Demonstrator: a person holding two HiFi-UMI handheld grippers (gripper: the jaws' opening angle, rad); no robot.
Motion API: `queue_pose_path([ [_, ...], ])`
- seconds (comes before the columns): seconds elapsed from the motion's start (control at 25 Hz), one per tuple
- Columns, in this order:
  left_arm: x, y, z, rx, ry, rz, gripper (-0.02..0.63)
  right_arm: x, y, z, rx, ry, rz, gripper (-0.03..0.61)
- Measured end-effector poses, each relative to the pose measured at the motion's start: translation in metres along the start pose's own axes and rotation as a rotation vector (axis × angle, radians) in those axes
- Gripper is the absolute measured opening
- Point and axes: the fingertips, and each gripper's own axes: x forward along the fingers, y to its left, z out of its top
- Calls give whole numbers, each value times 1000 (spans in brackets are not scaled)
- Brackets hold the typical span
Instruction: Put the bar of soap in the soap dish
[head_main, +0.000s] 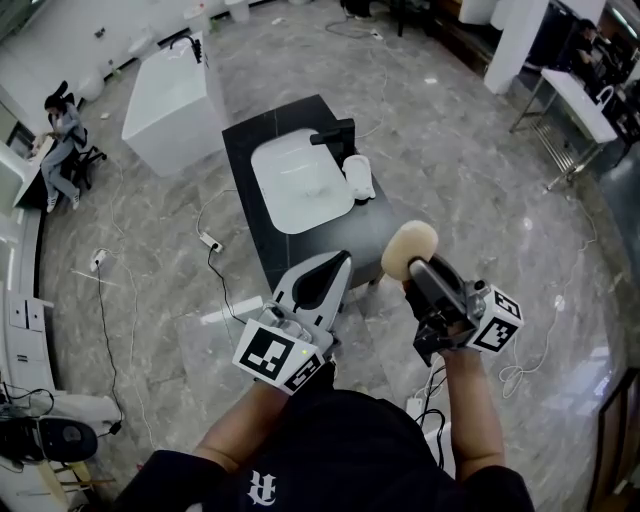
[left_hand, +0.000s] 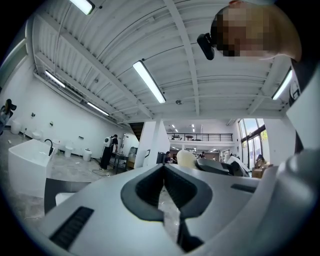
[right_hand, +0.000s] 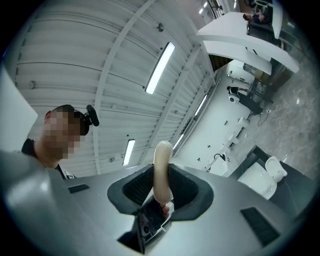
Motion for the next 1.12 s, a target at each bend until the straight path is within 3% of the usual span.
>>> queue_pose_path([
  [0.64,72,110,2,18,10,-100,8,90,-95,19,-23,-28,-81,100],
  [1.12,132,169,-31,-13,41,-56,8,107,-200,32,23,40,-132,100],
])
